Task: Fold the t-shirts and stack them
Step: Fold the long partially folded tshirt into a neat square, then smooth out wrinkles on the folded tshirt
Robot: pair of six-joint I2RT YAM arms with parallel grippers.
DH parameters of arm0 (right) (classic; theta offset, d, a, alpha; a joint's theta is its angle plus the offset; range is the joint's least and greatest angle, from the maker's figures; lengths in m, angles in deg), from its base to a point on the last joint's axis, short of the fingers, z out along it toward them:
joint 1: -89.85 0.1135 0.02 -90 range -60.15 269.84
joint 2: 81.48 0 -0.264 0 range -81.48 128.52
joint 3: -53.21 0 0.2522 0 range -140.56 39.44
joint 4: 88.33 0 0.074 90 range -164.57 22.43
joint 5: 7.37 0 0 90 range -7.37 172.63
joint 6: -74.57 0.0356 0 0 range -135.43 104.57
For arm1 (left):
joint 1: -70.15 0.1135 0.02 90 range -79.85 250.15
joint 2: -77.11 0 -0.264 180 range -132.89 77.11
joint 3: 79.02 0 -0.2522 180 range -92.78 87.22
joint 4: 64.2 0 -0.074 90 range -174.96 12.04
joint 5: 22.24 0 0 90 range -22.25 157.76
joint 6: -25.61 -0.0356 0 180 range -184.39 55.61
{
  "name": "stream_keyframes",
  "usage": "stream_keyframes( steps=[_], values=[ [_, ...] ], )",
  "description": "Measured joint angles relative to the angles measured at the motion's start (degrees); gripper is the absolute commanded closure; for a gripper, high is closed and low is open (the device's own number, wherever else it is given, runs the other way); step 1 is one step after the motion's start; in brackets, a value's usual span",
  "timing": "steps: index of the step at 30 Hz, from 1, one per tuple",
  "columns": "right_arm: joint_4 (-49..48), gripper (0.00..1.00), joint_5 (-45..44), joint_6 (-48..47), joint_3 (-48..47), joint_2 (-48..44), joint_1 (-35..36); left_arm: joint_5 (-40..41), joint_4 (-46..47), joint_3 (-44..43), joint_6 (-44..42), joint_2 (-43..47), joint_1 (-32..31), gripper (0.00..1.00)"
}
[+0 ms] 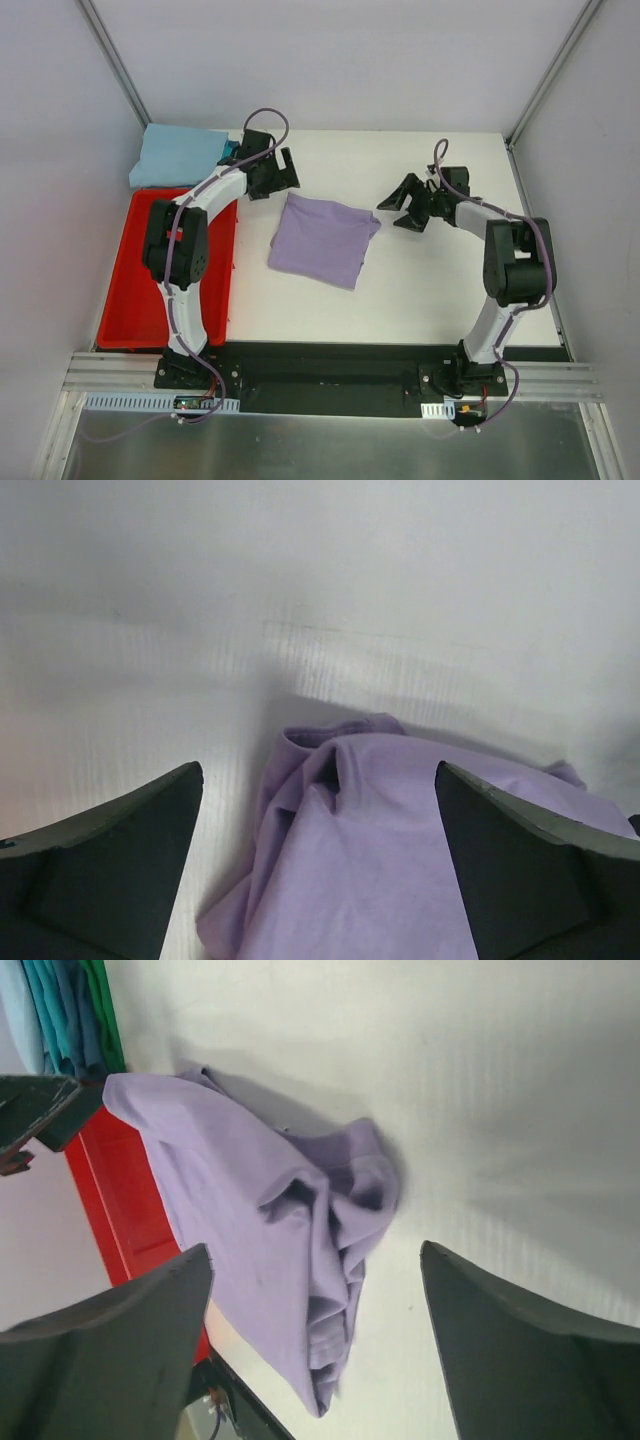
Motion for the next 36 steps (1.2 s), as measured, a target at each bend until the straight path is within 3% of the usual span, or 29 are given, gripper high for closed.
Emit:
stream_keyframes(
  steps=[4, 9, 15, 23, 27, 30, 36],
  values=[
    [6.88, 0.04, -6.25, -5.2, 0.07, -8.52, 3.5, -2.78, -0.04, 2.19, -0.39, 4.11, -0.15, 0.01],
    [7.63, 0.04, -7.91, -7.04, 0.07, -14.32, 12.15, -10.12, 1.31, 4.39, -0.5, 8.66, -0.42, 0.01],
    [5.62, 0.04, -7.72, -4.85, -2.43, -7.19, 17.66, -16.09, 2.71, 3.41, -0.28, 5.57, -0.98, 0.01],
    [3.98, 0.04, -13.9, -3.45, -5.95, 3.02, 14.08, -19.04, 5.42, -6.45, 0.9, -10.71, -0.98, 0.01],
    [3.52, 0.04, -15.72, -3.13, -6.84, 3.72, 13.0, -20.17, 6.91, -6.54, 2.54, -12.74, -0.74, 0.01],
    [3.5, 0.04, -16.17, -3.17, -6.86, 3.76, 12.96, -20.39, 9.01, -3.74, 3.23, -11.56, -0.76, 0.01],
    [2.14, 0.04, -16.81, -4.74, -4.11, 1.84, 12.96, -17.62, 10.43, 11.93, 3.67, -0.26, -2.21, 0.01]
  ],
)
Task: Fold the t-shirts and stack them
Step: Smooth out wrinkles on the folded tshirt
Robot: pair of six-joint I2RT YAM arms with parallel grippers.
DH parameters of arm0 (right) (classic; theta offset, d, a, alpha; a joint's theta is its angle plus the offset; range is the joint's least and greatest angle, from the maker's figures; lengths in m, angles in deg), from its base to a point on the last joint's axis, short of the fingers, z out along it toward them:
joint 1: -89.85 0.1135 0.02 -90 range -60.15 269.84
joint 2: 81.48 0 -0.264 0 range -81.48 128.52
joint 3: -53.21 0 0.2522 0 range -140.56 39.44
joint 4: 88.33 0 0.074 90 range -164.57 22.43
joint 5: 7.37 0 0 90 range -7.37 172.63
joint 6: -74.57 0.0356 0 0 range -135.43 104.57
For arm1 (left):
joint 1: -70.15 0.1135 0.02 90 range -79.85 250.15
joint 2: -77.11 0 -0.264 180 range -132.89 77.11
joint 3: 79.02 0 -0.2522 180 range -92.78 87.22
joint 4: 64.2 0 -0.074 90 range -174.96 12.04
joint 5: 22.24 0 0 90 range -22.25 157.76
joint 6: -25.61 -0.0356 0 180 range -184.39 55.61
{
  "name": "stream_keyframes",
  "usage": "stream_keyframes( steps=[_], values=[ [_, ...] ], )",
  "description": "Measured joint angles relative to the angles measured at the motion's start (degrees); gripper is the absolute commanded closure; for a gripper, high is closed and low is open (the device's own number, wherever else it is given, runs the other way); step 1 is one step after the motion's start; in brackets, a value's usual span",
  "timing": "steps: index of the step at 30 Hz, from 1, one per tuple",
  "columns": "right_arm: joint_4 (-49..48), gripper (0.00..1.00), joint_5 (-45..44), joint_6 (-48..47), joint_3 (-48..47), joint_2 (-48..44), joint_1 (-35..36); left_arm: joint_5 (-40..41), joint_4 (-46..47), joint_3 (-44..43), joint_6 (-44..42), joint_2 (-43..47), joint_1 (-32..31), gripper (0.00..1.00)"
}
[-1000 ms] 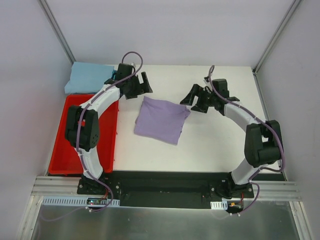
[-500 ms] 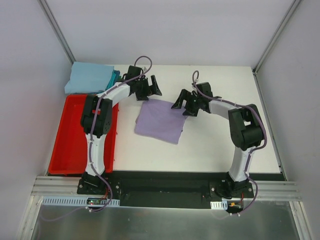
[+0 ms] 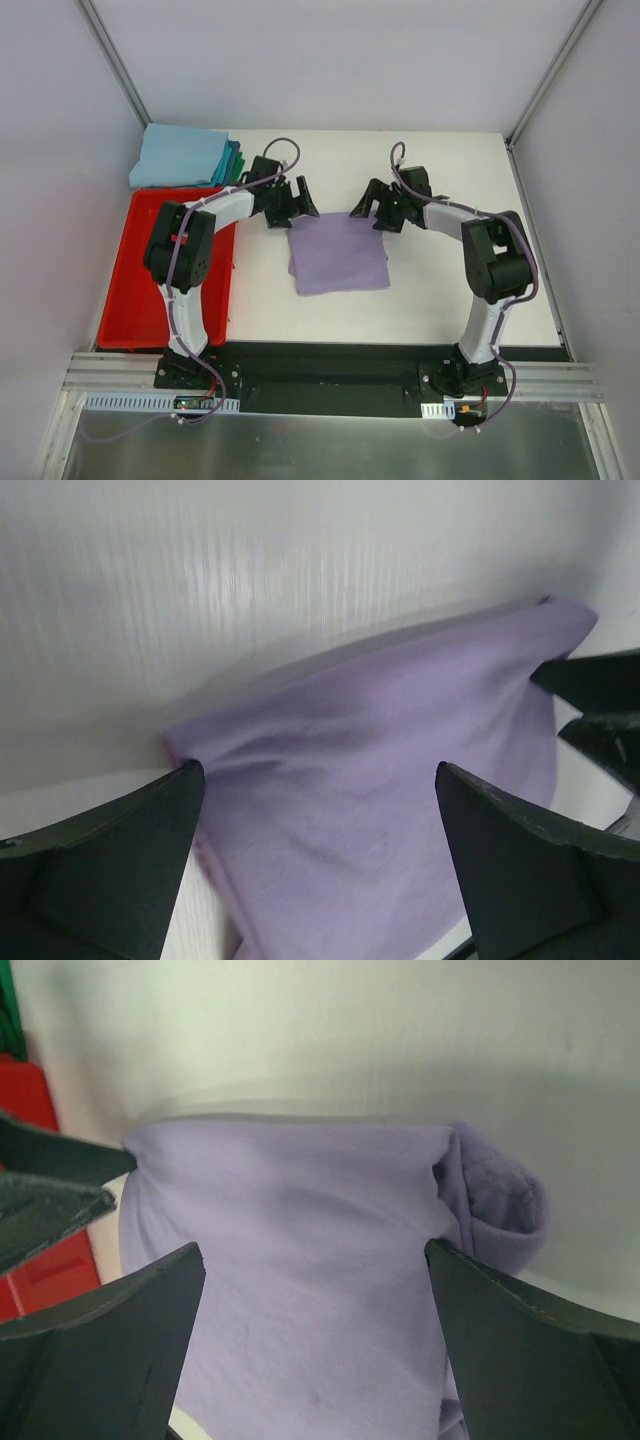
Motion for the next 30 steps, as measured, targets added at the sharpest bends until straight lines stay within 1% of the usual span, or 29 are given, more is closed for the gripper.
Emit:
stream_keyframes(
  steps=[2, 7, 10, 14, 17, 20, 23, 27, 30],
  values=[
    [1.14, 0.04, -1.2, -1.33, 1.99, -2.25, 0.0, 1.22, -2.05, 3.56, -0.17, 3.85, -1.29, 0.01],
    [12.09, 0.04, -7.74, -6.84, 3.56, -9.88, 0.85, 6.16, -5.42, 6.95, -1.11, 12.74, -4.63, 0.01],
    [15.37, 0.04, -10.03, -8.55, 5.35, -18.18, 3.04, 7.8, -5.29, 8.46, -1.44, 19.37, -6.23, 0.01],
    [14.29, 0.04, -8.55, -7.65, 11.91, -31.34, 5.75, 7.41, -4.61, 13.07, -1.42, 27.71, -9.14, 0.01],
    [10.71, 0.04, -5.09, -4.85, 20.57, -38.07, 7.06, 5.49, -3.37, 17.9, -0.98, 30.36, -12.76, 0.01],
    [7.39, 0.04, -2.27, -1.81, 28.85, -38.45, 8.07, 2.91, -1.81, 23.19, -0.11, 30.34, -15.76, 0.01],
    [6.84, 0.04, -2.4, 0.42, 34.1, -36.2, 8.5, 0.83, -0.61, 26.67, 1.14, 28.37, -17.75, 0.01],
    [4.39, 0.04, -3.37, 2.25, 35.47, -34.95, 8.37, 0.0, 1.92, 29.27, 2.69, 24.48, -17.86, 0.01],
    [3.76, 0.04, -4.22, 2.82, 36.0, -35.36, 8.37, -0.26, 3.13, 31.19, 3.85, 23.98, -17.53, 0.01]
  ],
)
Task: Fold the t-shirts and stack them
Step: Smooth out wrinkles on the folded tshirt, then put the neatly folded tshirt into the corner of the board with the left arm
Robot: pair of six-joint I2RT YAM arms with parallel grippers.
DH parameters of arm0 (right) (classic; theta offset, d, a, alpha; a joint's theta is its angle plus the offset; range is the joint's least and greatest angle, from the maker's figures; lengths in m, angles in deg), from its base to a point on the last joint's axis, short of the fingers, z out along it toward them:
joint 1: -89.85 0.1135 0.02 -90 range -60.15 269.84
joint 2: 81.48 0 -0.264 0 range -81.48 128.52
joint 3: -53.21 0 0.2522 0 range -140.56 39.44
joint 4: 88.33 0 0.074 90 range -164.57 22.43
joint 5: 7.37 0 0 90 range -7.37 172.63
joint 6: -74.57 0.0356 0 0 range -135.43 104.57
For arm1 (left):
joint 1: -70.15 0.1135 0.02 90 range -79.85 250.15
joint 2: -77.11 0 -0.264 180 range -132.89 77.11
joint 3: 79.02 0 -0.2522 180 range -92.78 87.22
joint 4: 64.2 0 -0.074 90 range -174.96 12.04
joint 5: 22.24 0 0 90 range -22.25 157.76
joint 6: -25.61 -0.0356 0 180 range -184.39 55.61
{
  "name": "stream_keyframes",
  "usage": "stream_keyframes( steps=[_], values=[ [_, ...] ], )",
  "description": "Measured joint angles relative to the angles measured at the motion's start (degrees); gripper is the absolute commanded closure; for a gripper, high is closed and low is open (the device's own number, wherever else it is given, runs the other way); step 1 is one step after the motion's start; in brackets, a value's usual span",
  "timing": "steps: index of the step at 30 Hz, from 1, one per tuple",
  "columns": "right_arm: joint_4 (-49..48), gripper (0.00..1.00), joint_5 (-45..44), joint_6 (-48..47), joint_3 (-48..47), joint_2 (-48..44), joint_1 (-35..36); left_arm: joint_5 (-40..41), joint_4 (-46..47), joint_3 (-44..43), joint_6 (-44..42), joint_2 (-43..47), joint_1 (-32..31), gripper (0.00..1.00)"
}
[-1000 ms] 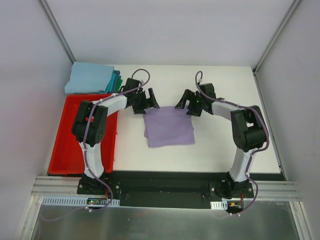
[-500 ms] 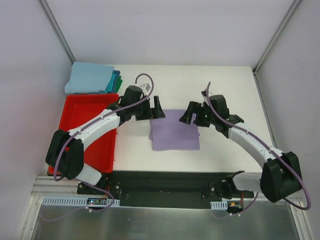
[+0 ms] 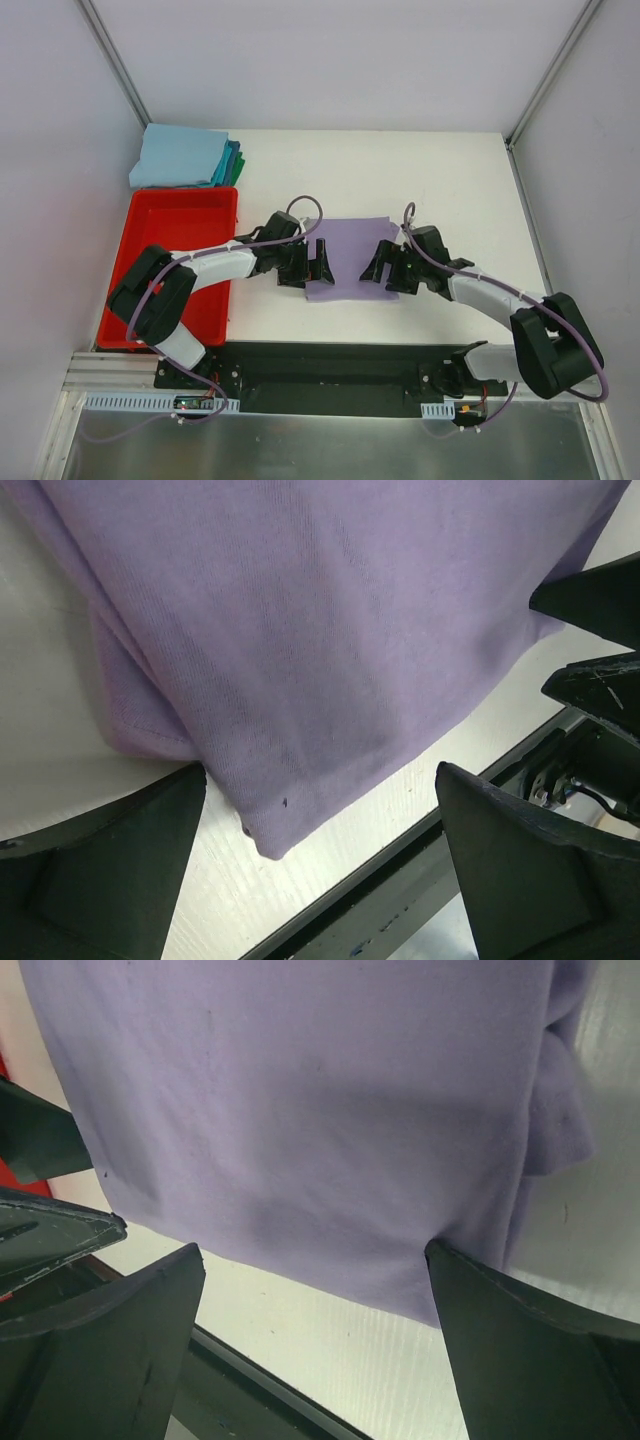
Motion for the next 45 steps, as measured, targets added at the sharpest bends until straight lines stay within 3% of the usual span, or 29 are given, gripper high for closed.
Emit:
stream_keyframes(
  steps=[7, 13, 19, 30, 39, 45],
  values=[
    [2.97, 0.04, -3.45, -1.77, 1.16, -5.11, 0.0, 0.55, 0.11, 0.7, 0.35, 1.33, -0.02, 0.01],
    [7.58, 0.04, -5.84, -4.35, 0.39, -16.28, -0.11, 0.74, -3.02, 1.16, -0.37, 9.35, -0.02, 0.01],
    [10.14, 0.04, -14.62, -4.52, 0.09, -29.59, -0.28, 9.7, -6.88, -1.16, 0.24, 15.72, 0.83, 0.01],
    [13.77, 0.04, -25.38, -4.46, 5.92, -40.61, -1.99, 13.86, -9.53, -11.21, 3.17, -1.86, 4.52, 0.01],
    [14.8, 0.04, -27.5, -5.99, 5.97, -38.05, -2.69, 13.92, -9.64, -15.34, 3.17, -9.75, 2.89, 0.02],
    [15.54, 0.04, -27.52, -6.86, 5.97, -35.8, -2.93, 14.12, -9.05, -16.02, 3.61, -10.86, 0.24, 0.11]
  ],
)
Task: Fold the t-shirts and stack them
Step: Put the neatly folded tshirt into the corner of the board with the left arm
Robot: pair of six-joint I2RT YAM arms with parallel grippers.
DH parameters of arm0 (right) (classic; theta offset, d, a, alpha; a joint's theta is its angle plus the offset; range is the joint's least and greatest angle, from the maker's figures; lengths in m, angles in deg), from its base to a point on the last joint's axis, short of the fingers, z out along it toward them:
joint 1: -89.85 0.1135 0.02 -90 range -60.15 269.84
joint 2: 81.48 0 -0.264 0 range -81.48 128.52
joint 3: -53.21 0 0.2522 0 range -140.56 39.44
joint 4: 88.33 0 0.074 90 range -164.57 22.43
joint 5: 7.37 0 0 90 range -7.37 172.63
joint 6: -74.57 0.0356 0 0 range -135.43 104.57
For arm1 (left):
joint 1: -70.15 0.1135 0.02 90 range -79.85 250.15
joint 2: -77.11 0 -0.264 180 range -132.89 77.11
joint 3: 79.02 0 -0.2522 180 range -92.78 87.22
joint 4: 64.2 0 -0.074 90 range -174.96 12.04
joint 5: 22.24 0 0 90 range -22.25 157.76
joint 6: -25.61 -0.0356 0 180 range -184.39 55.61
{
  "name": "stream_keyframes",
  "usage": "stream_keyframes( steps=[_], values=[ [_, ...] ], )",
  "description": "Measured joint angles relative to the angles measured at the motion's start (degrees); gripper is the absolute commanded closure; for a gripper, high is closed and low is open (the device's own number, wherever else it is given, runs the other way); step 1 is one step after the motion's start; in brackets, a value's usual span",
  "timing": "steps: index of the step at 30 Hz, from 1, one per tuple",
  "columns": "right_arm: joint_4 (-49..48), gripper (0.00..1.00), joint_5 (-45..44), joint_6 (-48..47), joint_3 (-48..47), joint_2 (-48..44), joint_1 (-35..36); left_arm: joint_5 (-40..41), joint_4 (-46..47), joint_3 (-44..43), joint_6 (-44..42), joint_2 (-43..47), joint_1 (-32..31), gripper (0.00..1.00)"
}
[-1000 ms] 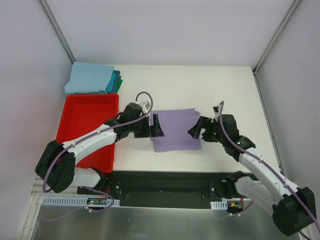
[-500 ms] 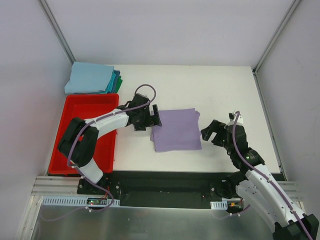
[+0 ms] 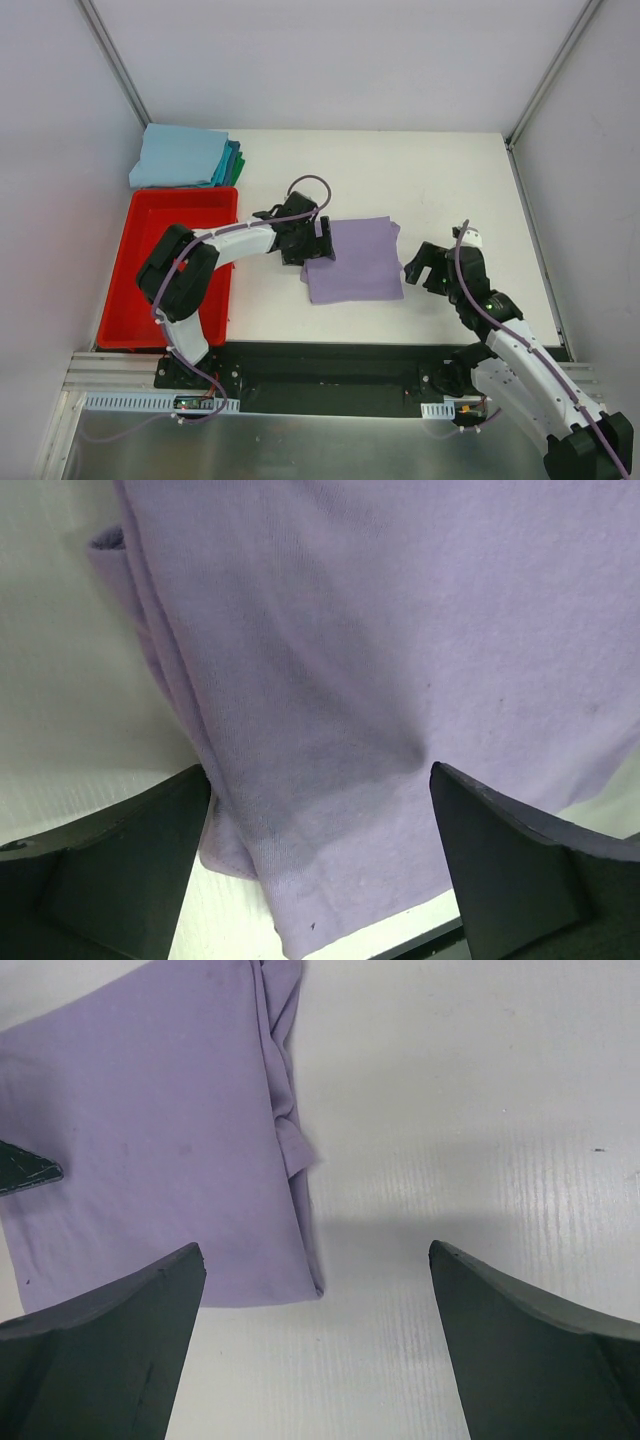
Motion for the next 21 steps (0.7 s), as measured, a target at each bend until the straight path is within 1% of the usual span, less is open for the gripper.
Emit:
stream_keyframes(
  steps=[5, 10, 12, 15, 18, 21],
  values=[
    [0.13, 0.04, -0.13, -0.35, 0.0, 0.17, -0.39, 2.58, -0.48, -1.18, 0.92, -1.05, -1.44, 0.19],
    [0.15, 0.04, -1.05, -0.42, 0.0, 0.17, -0.81, 4.96, -2.23, -3.8, 1.42, -3.15, -2.6, 0.23],
    [0.17, 0.04, -1.22, -0.46, 0.0, 0.17, -0.92, 6.05, -3.15, -4.83, 1.6, -3.85, -3.08, 0.28],
    [0.17, 0.04, -1.27, -0.57, 0.0, 0.17, -0.96, 7.98, -4.63, -6.82, 1.86, -5.31, -3.93, 0.38],
    [0.2, 0.04, -1.27, -0.59, 0.0, 0.17, -1.09, 10.03, -6.67, -9.49, 2.05, -7.32, -4.76, 0.53],
    [0.2, 0.04, -1.29, -0.7, 0.0, 0.17, -1.11, 12.02, -8.35, -12.63, 1.86, -9.79, -5.68, 0.73]
  ],
)
